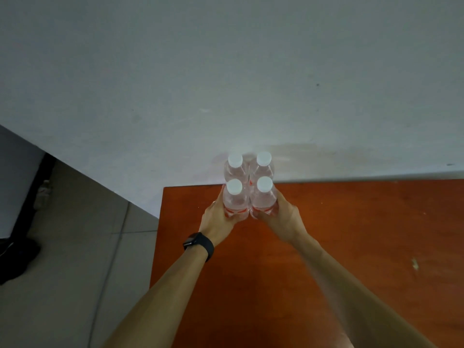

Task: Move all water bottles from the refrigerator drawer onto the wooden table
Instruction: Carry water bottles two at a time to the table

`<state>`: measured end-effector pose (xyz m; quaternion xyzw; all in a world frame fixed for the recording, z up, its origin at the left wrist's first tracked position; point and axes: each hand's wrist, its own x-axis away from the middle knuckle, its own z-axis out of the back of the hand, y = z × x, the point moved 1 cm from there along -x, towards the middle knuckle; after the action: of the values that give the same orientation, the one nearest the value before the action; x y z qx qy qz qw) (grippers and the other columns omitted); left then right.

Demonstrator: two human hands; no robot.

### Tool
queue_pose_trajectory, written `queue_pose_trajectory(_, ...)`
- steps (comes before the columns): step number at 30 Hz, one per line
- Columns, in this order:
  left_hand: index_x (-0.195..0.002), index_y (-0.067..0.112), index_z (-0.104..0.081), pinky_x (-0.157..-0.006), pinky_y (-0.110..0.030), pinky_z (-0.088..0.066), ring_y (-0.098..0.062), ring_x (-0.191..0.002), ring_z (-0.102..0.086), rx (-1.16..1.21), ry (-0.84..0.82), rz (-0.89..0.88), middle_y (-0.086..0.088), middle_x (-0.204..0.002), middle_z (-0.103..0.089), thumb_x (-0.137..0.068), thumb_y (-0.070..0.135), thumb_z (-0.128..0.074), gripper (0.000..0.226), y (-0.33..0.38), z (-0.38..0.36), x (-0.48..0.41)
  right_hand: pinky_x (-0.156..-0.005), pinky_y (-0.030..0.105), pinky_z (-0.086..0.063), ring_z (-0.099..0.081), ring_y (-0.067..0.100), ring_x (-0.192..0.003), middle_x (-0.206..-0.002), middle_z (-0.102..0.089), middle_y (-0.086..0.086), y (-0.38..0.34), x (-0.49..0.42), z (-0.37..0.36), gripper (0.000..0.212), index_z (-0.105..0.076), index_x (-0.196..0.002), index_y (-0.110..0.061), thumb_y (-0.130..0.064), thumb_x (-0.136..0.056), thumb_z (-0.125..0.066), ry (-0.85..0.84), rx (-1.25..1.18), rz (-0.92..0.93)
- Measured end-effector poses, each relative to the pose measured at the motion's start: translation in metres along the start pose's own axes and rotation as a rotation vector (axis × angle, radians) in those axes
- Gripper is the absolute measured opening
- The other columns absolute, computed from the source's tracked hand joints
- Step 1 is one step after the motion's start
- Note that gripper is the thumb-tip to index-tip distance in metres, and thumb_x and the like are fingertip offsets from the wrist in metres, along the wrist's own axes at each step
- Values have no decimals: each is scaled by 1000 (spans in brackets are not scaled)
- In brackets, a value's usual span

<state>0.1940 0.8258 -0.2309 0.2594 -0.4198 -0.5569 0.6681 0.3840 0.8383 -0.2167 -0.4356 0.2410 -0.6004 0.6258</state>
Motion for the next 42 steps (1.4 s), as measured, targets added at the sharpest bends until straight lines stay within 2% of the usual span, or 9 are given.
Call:
queue_pose_trajectory(4,-149,28,-40,-91,-32,-58,-15,-112,-67,-54,18,-12,7,-126,-68,-87,38,-77,73,2,-2,-1,-61,-3,-42,-58,-17,-80,-116,-64,-18,1,-2,3,70,-39,-146,-29,-41,-87,-75,-7,-10,-27)
queue_pose_trajectory(10,-148,28,-43,-93,-30,-52,-17,-117,-64,-68,10,9,4,-130,-67,-86,38,-77,71,-4,5,-5,-65,-1,-44,-66,15,-112,-130,-65,-7,9,-4,-3,75,-36,-148,-26,-41,-86,-75,-29,29,-34)
queue_pose_trajectory(14,-146,29,-44,-96,-35,-54,-17,-116,-65,-36,28,35,5,-130,-67,-83,43,-79,73,-7,3,-2,-66,1,-42,-66,20,-111,-132,-63,-2,6,-8,-5,77,-30,-151,-23,-39,-89,-72,-45,87,-21)
queue_pose_trajectory(19,-148,31,-42,-89,-24,-50,-14,-115,-65,-15,36,17,8,-129,-67,-83,42,-80,76,-1,0,-3,-76,12,-45,-65,21,-114,-135,-61,-3,4,-9,-2,76,-28,-151,-25,-41,-90,-70,-68,103,-31)
queue_pose_trajectory(29,-141,37,-44,-98,-38,-53,-15,-122,-61,11,-15,48,12,-133,-63,-80,45,-81,72,3,2,-1,-94,29,-47,-58,21,-125,-141,-57,-4,-8,2,9,81,-31,-151,-28,-40,-85,-76,-87,52,-140)
queue_pose_trajectory(34,-152,35,-31,-91,-30,-52,-16,-122,-60,14,-90,123,10,-135,-61,-82,24,-82,87,4,7,8,-100,38,-49,-47,25,-137,-152,-46,0,-3,28,13,84,-24,-155,-24,-39,-88,-73,-66,65,-266)
queue_pose_trajectory(37,-160,27,-13,-104,-41,-49,-27,-137,-49,-52,-131,253,-4,-153,-46,-83,17,-80,103,3,10,24,-107,41,-46,-42,23,-141,-155,-42,1,-2,54,19,75,-28,-154,-25,-39,-92,-68,-60,121,-265)
queue_pose_trajectory(40,-161,24,-8,-112,-46,-42,-29,-143,-41,-128,-206,351,-7,-160,-35,-87,27,-77,102,3,9,48,-93,25,-50,-53,18,-130,-150,-46,-5,-3,89,30,62,-37,-149,-28,-41,-94,-63,-52,141,-231)
queue_pose_trajectory(42,-160,22,-14,-112,-45,-43,-28,-140,-44,-160,-279,357,-7,-158,-38,-91,30,-73,91,6,5,67,-68,17,-53,-69,11,-98,-137,-47,-14,-3,118,40,53,-44,-144,-31,-42,-95,-62,-31,140,-233)
